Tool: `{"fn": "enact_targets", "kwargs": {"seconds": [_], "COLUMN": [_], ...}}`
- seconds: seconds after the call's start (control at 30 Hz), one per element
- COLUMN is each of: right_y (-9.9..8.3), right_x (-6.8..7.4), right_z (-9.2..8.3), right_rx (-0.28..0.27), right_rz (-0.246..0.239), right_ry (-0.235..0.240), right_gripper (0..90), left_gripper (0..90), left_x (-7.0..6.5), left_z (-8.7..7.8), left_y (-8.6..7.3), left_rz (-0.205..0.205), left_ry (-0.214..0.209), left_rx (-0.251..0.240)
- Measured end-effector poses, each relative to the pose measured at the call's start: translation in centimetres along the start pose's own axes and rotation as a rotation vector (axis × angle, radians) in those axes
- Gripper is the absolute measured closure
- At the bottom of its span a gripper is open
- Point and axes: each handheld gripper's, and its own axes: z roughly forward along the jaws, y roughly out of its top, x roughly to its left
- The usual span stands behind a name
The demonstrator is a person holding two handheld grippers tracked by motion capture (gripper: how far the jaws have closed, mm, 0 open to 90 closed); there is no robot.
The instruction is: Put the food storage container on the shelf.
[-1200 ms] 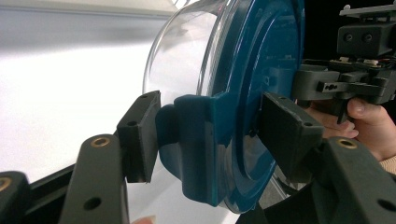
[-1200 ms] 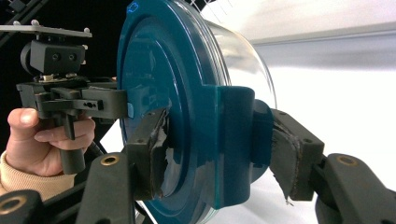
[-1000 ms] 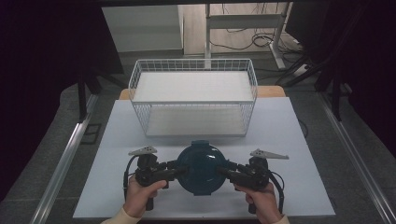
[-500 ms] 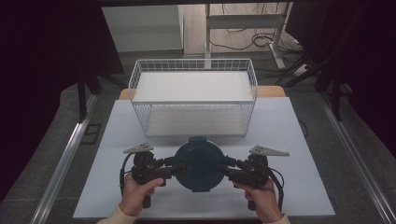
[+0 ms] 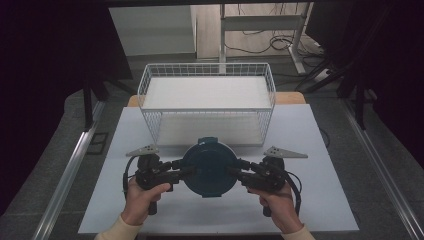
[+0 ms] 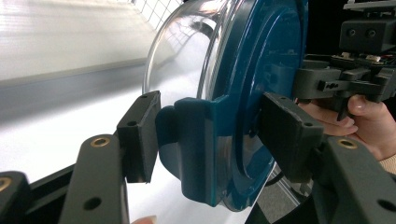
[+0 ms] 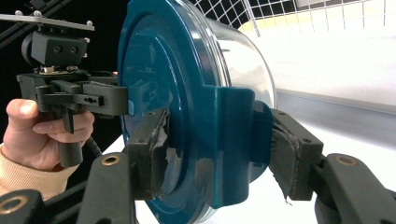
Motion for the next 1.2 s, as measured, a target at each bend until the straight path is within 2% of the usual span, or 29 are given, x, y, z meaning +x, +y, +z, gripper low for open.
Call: {"fn": "enact_targets", "kwargs": {"seconds": [0.13,0.3,0.57,0.9,1.03,1.2], "right_y": [0.8,1.5,2.8,6.0,6.9,9.0], "right_x": [0.2,0.2,0.2,0.7,0.8,0.9], "right_z": [-0.3,-0.4,-0.3,-0.1,-0.1,-0.1], "right_rx": [-0.007,-0.017,-0.031,-0.046,-0.054,-0.065], "right_rz": [-0.013,-0.014,-0.022,-0.058,-0.061,-0.08], "right_ry": [-0.003,0.005,0.004,-0.004,-0.001,-0.006], "right_gripper": [43.0,43.1,43.2,43.2,43.3,43.3], "left_gripper": [40.8,40.8,40.8,40.8,40.8,40.8], "left_x": [-0.2,-0.5,-0.3,-0.2,-0.3,-0.2], "left_z": [-0.1,-0.3,-0.4,-0.8,-1.0,-1.3], "left_y": [0.7,1.6,3.1,5.6,6.9,8.9], "left_rz": [-0.002,0.014,0.013,0.022,0.032,0.047], "left_ry": [-0.012,0.0,-0.009,-0.017,-0.019,-0.022], "left_rx": [-0.006,-0.006,-0.015,-0.043,-0.052,-0.06]}}
